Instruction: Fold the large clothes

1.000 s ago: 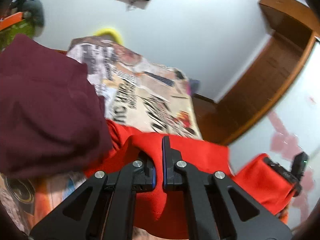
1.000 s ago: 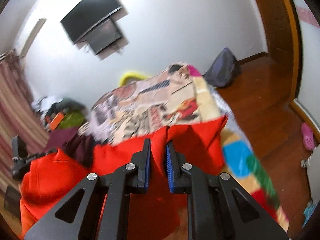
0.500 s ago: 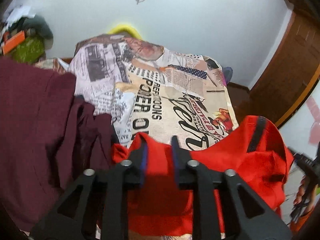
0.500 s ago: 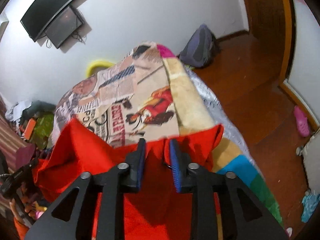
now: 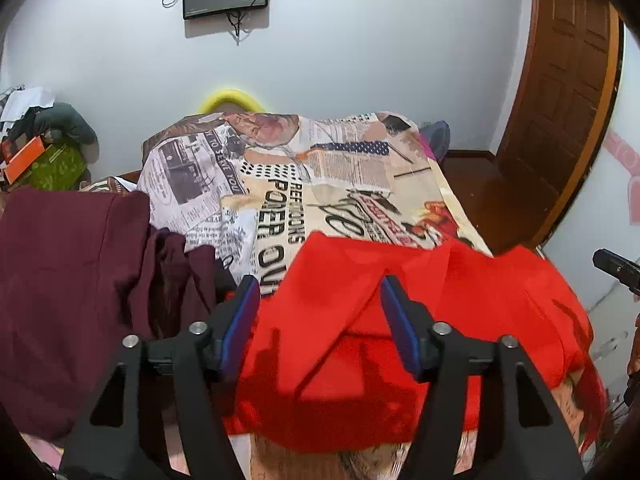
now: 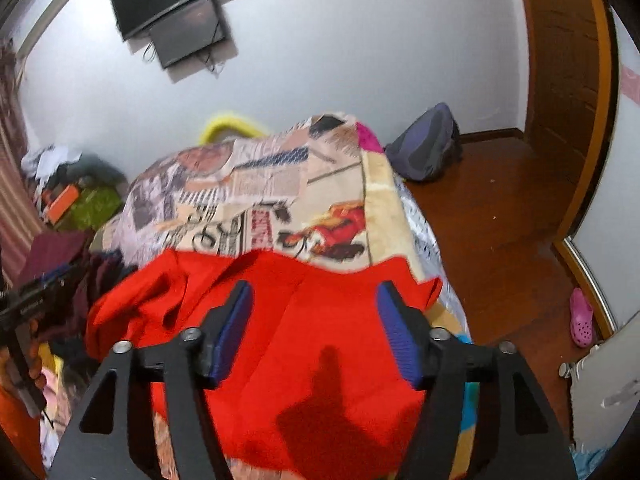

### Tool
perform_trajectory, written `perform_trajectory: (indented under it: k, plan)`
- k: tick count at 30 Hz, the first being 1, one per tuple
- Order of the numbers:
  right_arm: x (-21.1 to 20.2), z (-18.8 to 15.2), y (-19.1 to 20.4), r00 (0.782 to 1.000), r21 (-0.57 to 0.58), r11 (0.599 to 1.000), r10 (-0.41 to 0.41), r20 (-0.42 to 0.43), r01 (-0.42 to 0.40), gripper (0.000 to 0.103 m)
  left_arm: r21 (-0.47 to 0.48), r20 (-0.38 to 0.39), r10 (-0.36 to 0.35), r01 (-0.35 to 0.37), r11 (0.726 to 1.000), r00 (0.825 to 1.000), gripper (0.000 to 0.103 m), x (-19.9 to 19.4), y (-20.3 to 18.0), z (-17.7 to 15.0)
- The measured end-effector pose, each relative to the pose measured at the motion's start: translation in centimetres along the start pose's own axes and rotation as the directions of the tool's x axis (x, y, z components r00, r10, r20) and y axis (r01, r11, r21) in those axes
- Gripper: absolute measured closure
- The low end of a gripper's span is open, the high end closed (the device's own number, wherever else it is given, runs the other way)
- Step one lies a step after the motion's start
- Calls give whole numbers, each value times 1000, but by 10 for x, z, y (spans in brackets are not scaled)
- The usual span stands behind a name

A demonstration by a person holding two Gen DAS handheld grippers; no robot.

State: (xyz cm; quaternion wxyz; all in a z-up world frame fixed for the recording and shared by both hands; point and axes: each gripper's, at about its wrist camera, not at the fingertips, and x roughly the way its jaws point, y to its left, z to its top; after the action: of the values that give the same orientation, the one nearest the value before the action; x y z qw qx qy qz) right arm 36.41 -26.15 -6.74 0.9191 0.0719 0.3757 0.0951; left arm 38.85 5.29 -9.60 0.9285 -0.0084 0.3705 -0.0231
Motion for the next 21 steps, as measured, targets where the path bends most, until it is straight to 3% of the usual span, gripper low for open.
perform_trajectory:
  k: [7,12,17,21]
  plan:
    - [-3,-39,4,997,-35,998,-58,-54,56,38,52,-32,42,-40,998,999,39,-12,-6,-38]
    - [-8,-64,-8,994,38,997,-59,-92,62,38,20,-67,41,-40,999,997,35,-14,0,-66]
    - [-6,-85,-25,991,177,983,-28,-129,50,38,-101,-151,3,-18,995,988,35,-1,17,-98]
    - [4,-99,-38,987,315,949,35,-157,17,38,-304,-232,-104,29,952,967,35,20,39,-128]
